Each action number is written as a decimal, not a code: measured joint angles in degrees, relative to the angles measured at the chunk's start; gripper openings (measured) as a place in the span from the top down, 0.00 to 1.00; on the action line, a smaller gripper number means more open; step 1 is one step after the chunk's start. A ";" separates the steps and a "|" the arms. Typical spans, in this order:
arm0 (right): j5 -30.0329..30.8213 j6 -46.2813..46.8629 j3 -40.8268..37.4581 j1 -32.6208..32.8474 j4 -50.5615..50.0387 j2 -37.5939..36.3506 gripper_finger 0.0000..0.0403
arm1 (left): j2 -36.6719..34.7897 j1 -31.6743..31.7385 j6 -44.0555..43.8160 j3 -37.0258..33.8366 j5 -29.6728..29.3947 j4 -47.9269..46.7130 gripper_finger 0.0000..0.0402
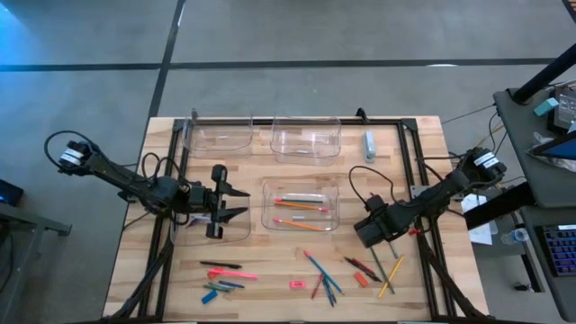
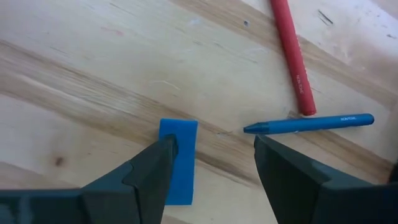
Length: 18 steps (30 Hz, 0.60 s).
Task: Sort crayons/erasers/pens/pencils in bins
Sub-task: Put the top blue eraser into the top right transparent bin
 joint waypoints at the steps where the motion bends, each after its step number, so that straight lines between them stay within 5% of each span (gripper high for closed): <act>1: -0.04 0.26 0.11 0.00 0.00 0.02 0.46 | 0.05 0.00 0.01 0.00 0.00 0.00 0.65; 18: -1.33 -0.69 0.45 0.02 5.49 1.65 0.46 | 0.07 0.02 0.10 0.02 0.00 -0.04 0.65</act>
